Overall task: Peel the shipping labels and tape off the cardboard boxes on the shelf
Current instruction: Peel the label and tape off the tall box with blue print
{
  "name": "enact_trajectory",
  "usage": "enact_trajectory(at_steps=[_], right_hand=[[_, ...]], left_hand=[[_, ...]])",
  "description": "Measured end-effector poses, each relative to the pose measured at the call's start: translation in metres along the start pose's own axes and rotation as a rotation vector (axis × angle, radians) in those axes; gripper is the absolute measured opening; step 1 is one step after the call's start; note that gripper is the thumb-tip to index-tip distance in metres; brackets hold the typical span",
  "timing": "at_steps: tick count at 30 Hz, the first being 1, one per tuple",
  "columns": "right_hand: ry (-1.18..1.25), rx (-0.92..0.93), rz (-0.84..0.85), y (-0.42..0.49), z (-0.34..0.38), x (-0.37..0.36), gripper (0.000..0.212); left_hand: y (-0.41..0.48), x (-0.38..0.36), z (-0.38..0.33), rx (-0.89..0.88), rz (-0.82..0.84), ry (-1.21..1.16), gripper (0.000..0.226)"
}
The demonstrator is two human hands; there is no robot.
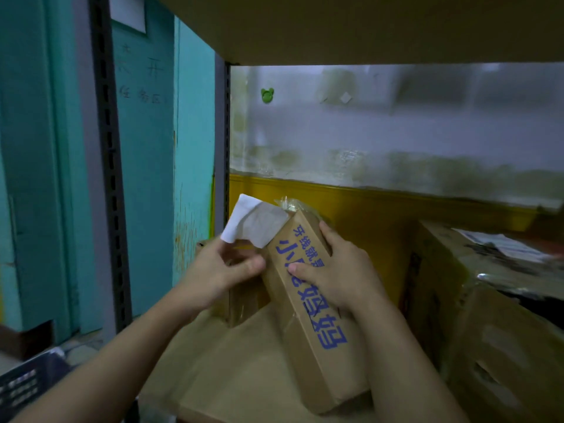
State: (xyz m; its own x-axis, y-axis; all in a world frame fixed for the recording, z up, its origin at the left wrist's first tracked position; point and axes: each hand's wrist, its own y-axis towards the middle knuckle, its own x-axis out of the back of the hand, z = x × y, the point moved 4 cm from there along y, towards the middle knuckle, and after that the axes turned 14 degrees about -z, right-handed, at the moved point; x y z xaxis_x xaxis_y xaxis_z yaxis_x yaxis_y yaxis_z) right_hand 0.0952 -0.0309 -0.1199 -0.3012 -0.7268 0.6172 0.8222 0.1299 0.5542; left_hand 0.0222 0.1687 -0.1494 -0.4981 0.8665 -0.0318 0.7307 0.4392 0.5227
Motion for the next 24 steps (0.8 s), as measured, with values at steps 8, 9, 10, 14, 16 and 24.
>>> enact_trajectory(at_steps=[8, 9, 10, 14, 16, 24], right_hand=[[-0.022, 0.011, 0.009, 0.0, 0.0, 0.002, 0.108], [-0.022, 0.008, 0.009, 0.001, 0.001, 0.002, 0.108], [-0.022, 0.005, 0.011, 0.002, 0.002, 0.003, 0.108], [-0.038, 0.008, 0.041, 0.003, 0.005, 0.005, 0.108], [-0.06, 0.01, 0.042, 0.003, 0.007, 0.006, 0.107], [-0.158, -0.032, 0.075, 0.001, 0.024, 0.017, 0.065]], left_hand=[[0.03, -0.028, -0.009, -0.199, -0.158, 0.281, 0.061], [0.034, -0.03, -0.008, -0.194, -0.158, 0.275, 0.06], [0.037, -0.031, -0.007, -0.177, -0.151, 0.266, 0.062], [0.044, -0.035, -0.013, -0.164, -0.087, 0.227, 0.054], [0.047, -0.04, -0.018, -0.181, -0.03, 0.278, 0.031], [0.054, -0.055, -0.036, -0.468, -0.023, 0.558, 0.015]])
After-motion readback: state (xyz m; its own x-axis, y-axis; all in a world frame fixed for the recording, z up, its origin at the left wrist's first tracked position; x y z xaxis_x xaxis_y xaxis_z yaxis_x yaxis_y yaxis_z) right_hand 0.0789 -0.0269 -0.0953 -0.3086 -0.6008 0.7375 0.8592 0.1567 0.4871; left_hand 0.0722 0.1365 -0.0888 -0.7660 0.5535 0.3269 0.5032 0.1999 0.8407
